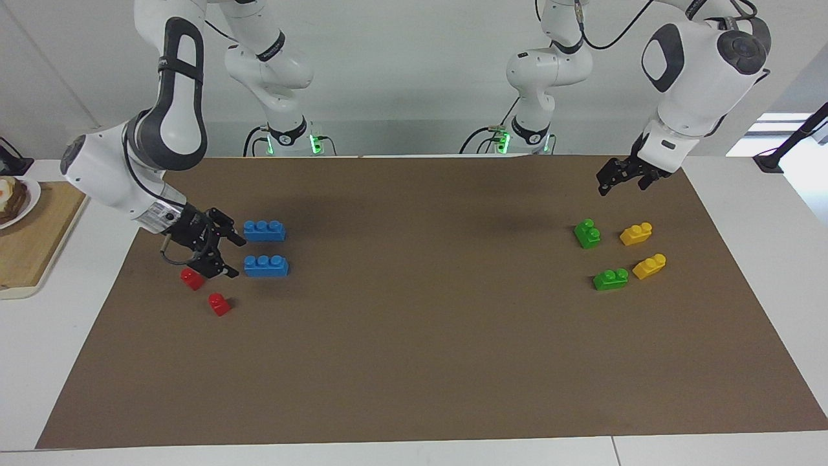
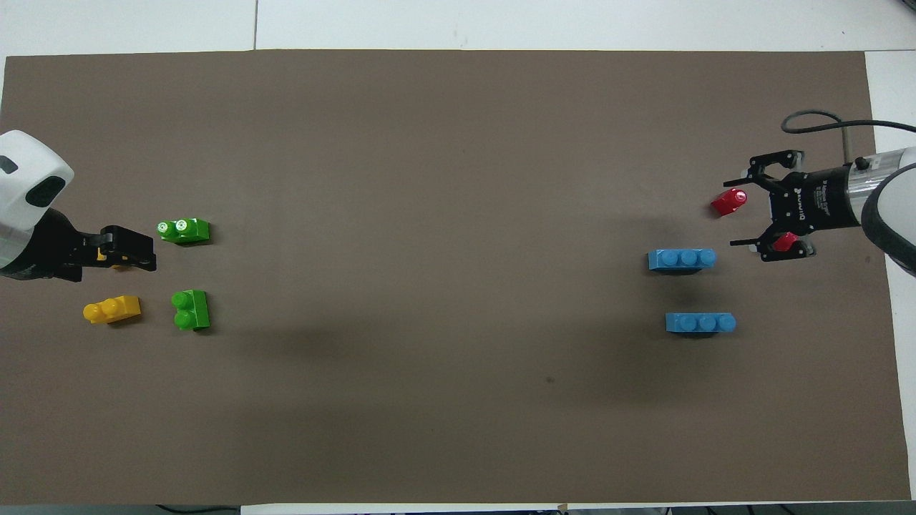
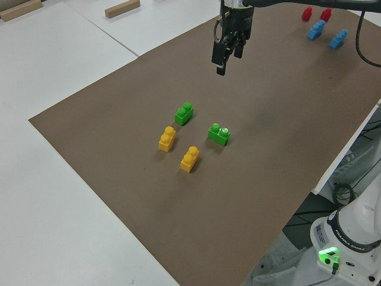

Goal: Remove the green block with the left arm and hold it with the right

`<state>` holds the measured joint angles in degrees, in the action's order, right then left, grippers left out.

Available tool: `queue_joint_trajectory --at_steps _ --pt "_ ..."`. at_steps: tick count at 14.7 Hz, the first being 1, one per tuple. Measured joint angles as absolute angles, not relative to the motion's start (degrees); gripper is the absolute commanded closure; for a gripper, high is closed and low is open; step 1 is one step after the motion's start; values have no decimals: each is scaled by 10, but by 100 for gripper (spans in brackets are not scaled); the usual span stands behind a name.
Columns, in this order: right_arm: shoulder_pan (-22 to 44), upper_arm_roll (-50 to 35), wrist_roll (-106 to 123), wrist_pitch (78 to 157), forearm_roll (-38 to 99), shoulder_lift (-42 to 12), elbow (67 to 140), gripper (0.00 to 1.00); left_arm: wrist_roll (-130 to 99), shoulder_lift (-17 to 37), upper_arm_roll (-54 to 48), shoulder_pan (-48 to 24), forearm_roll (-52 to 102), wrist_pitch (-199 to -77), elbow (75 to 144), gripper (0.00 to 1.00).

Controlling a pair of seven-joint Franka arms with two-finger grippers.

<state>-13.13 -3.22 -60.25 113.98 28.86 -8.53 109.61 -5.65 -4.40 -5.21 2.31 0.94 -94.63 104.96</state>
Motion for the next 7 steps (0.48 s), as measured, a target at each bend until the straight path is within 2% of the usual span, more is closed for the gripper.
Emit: queue_joint_trajectory --at_steps 4,7 --pt "-126 -44 -570 1083 191 -80 1006 5 -57 -22 12 -55 9 -891 975 0" --pt "-112 -51 -484 1043 138 -72 956 3 -57 1 26 -70 9 -886 934 0"
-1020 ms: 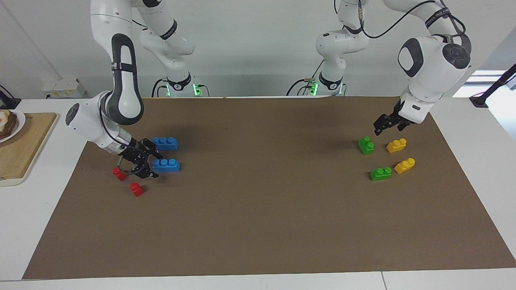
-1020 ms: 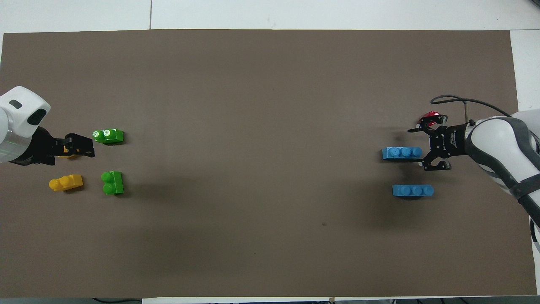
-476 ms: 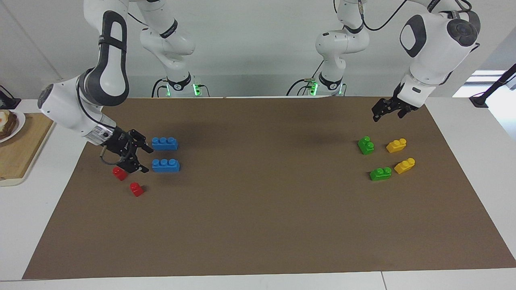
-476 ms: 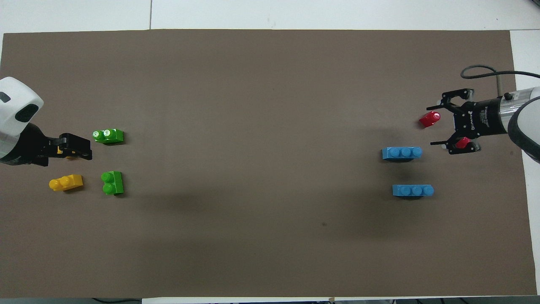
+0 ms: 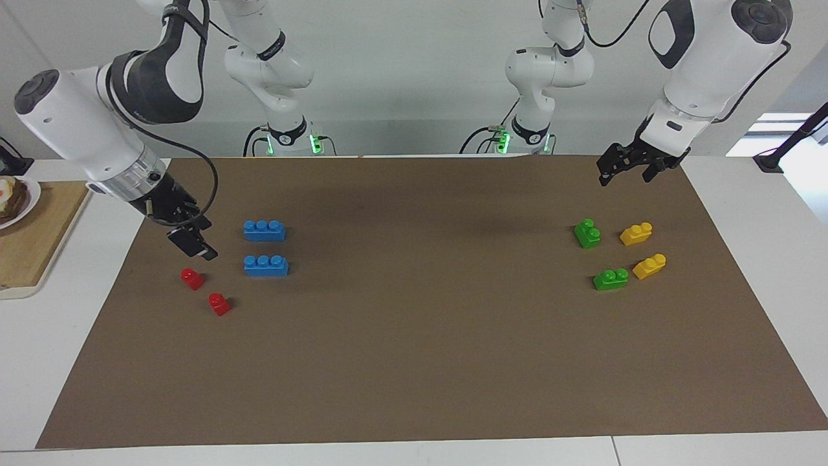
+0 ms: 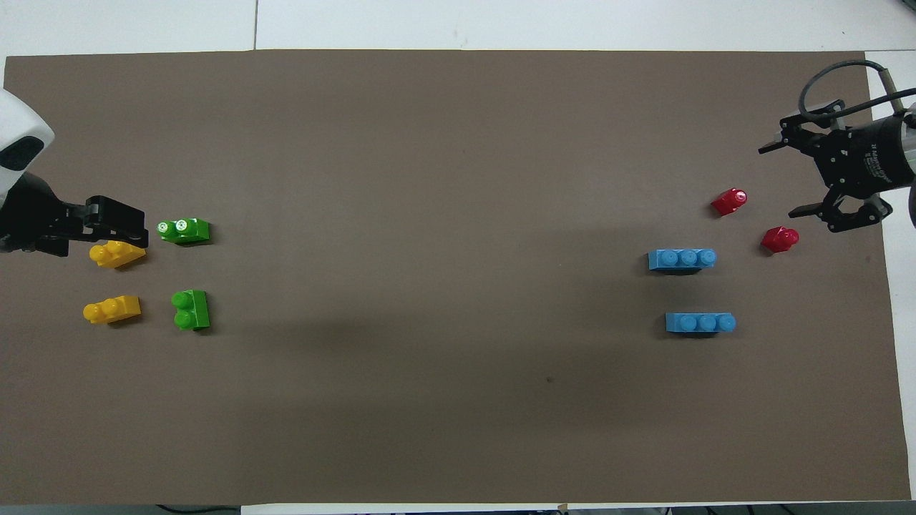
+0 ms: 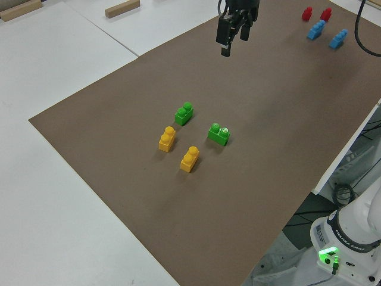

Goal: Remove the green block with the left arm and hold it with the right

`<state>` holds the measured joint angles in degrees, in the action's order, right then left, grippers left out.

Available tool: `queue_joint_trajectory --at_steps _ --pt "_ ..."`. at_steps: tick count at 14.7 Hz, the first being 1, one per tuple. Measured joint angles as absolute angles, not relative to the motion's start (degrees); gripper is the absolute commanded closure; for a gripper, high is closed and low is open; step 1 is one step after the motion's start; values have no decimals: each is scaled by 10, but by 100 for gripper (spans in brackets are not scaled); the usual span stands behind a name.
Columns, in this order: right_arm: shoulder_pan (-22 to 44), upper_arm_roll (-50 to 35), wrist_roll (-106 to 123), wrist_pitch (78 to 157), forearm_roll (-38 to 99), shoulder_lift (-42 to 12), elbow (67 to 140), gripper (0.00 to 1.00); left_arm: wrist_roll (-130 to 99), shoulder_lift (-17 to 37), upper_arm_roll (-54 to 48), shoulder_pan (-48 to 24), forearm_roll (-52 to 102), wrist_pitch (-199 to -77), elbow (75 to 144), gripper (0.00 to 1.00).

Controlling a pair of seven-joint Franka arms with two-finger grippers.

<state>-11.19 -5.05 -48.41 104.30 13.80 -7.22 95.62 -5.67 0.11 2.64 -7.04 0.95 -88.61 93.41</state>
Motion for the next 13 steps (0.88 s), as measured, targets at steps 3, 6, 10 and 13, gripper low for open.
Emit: queue_joint_trajectory --at_steps 3,6,10,13 --pt "-109 -53 -339 1017 91 -57 935 1 -57 14 29 -70 9 -886 930 0" --pt "-109 -56 -211 983 57 -39 931 1 -56 15 32 -70 9 -886 934 0" --pt "-109 -58 -91 962 36 -17 930 1 -57 15 35 -68 9 -892 945 0" --pt "-109 -60 -43 947 30 -2 930 1 -57 12 35 -68 9 -896 943 0"
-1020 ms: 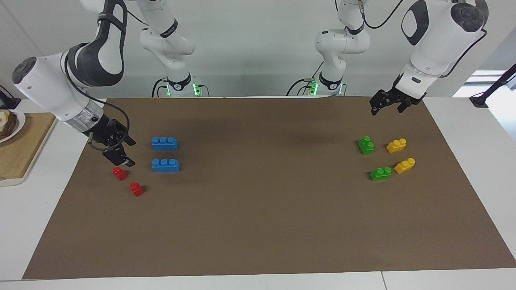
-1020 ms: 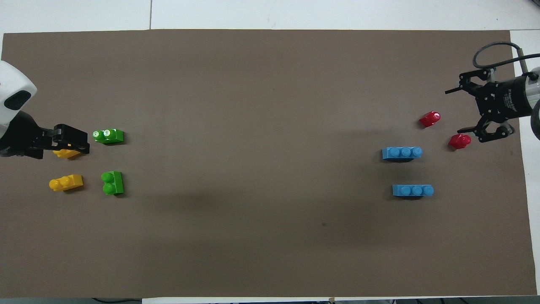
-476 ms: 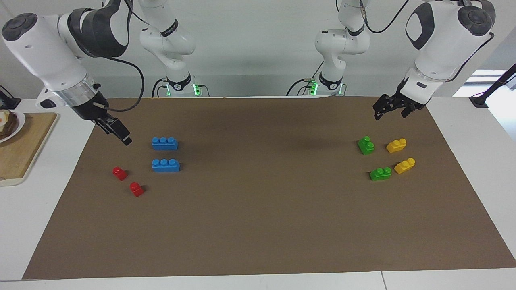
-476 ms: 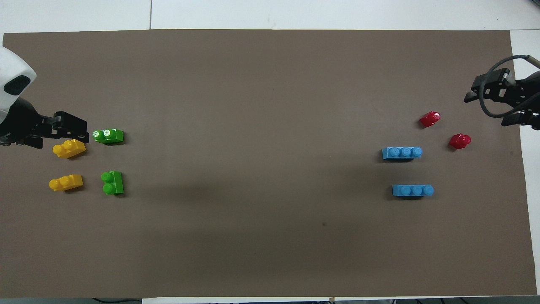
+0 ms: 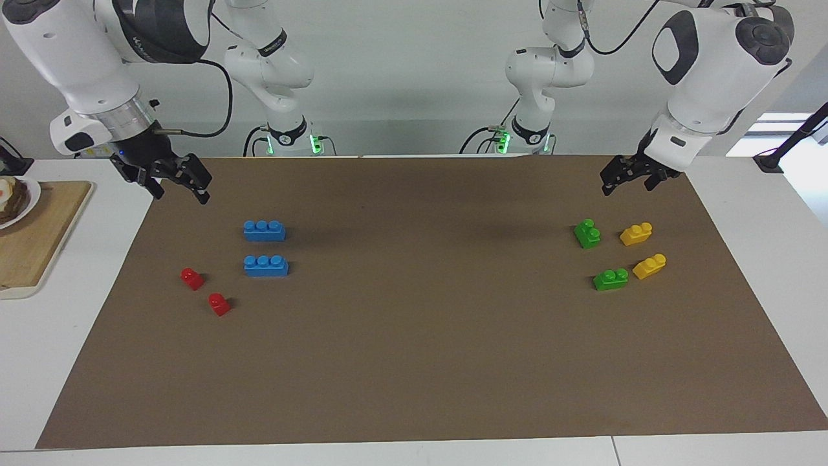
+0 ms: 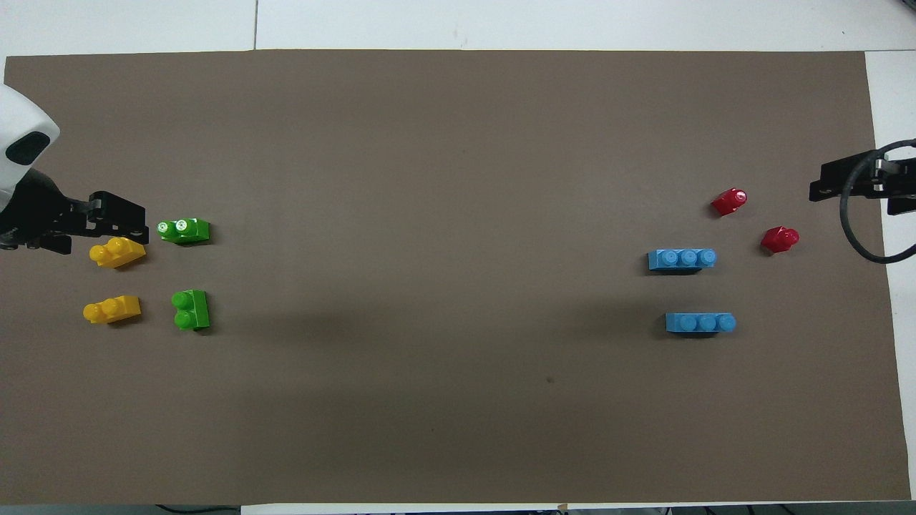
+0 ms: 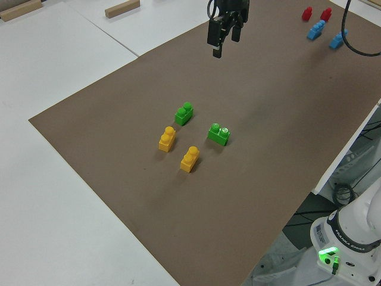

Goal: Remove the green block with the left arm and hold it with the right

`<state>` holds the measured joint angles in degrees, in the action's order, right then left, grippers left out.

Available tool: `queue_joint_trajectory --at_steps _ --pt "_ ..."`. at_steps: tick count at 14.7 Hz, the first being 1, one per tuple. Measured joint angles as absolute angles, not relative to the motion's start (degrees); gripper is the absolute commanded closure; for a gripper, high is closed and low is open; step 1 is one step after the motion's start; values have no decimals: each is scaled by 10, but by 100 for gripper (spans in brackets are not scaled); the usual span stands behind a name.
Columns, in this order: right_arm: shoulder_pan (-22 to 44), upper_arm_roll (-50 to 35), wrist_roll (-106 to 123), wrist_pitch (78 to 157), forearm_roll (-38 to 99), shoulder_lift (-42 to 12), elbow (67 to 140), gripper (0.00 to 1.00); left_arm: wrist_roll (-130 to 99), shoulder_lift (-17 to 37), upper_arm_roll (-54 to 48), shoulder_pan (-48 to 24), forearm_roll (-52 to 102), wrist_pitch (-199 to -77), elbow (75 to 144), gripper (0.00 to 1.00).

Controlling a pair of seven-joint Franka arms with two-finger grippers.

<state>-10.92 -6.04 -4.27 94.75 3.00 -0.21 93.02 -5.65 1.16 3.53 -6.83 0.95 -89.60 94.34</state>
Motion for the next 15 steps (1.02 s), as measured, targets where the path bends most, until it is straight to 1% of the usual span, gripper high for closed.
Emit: queue_joint_trajectory --at_steps 5,10,15 --pt "-109 -64 -28 940 27 4 930 1 -57 10 33 -69 9 -904 930 0" --pt "-107 -73 -26 940 -15 4 930 1 -56 10 34 -68 9 -912 927 0" --pt "-106 -74 -26 940 -16 4 930 1 -56 10 33 -68 9 -915 927 0"
